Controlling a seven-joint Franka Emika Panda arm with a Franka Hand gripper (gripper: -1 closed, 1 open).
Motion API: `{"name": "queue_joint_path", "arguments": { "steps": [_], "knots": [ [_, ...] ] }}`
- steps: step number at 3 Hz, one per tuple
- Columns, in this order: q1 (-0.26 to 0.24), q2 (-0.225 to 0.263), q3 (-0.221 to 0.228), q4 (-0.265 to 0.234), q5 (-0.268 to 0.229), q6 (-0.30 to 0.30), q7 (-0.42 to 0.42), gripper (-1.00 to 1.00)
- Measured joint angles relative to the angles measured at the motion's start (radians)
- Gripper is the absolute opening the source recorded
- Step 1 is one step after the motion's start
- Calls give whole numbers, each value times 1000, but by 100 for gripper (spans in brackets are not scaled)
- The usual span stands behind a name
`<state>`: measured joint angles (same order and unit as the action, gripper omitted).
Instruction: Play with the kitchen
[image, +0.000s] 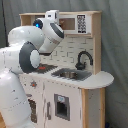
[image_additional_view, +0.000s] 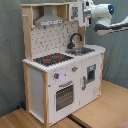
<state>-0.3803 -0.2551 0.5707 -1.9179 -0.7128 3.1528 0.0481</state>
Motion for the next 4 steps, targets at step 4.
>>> {"name": "queue_joint_path", "arguments": {
  "steps": [4],
  "knots": [
    [-103, -176, 59, -31, -4, -90, 30, -100]
  ]
}}
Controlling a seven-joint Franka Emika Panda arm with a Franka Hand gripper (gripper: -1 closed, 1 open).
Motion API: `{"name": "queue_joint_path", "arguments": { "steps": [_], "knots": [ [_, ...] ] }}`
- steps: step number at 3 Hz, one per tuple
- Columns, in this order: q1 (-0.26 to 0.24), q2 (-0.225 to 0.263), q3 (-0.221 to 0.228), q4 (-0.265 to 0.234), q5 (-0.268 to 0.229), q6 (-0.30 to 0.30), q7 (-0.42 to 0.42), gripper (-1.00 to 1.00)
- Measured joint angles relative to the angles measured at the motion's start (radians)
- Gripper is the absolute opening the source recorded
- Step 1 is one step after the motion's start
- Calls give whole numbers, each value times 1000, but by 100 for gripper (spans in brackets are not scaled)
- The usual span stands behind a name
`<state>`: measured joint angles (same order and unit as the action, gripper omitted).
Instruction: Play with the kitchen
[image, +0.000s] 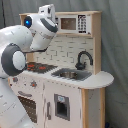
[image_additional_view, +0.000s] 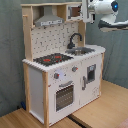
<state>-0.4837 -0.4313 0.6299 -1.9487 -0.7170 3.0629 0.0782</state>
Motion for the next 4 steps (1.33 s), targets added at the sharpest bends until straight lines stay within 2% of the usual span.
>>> {"name": "queue_joint_path", "arguments": {
  "steps": [1, 2, 4],
  "knots": [
    [-3, -6, 2, -6, 0, -1, 0, 100],
    [-53, -78, 32, -54, -1, -9, 46, 100],
    [-142, -176, 118, -83, -1, -16, 176, 100]
  ]
}}
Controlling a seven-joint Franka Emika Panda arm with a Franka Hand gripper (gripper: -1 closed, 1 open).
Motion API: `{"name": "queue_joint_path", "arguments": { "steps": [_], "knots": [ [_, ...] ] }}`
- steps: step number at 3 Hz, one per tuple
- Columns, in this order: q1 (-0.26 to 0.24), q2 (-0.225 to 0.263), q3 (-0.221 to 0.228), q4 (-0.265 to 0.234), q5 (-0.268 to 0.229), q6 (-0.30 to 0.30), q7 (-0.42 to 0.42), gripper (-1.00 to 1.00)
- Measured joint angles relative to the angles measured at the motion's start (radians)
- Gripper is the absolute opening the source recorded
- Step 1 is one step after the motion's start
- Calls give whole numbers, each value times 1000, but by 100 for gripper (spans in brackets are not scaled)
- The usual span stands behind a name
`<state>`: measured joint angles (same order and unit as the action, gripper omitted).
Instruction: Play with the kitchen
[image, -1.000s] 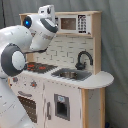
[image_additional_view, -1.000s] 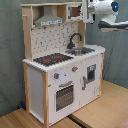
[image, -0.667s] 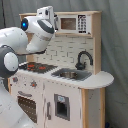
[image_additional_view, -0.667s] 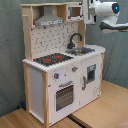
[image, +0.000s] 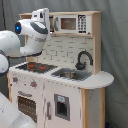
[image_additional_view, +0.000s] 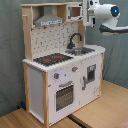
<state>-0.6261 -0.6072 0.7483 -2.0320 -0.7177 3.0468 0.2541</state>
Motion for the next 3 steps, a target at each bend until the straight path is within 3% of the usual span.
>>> {"name": "queue_joint_path", "arguments": {
  "steps": [3],
  "knots": [
    [-175, -167, 88, -7, 0, -7, 198, 100]
  ]
}}
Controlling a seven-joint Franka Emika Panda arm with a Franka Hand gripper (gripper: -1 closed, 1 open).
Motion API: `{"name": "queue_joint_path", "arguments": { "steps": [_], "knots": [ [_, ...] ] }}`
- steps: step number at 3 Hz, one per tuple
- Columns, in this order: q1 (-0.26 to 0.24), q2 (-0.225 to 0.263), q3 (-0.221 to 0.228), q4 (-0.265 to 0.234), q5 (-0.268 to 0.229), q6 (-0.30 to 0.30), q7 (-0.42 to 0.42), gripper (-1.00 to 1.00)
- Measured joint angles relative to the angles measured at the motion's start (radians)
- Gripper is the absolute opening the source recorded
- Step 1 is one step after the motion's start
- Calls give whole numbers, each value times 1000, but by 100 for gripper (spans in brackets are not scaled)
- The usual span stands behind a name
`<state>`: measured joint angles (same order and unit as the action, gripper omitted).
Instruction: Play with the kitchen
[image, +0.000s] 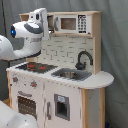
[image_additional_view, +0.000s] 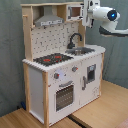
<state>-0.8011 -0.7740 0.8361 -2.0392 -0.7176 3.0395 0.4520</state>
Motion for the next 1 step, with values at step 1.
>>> {"name": "queue_joint_path", "arguments": {
  "steps": [1],
  "knots": [
    [-73, -43, 14, 0, 0, 0, 57, 100]
  ]
}}
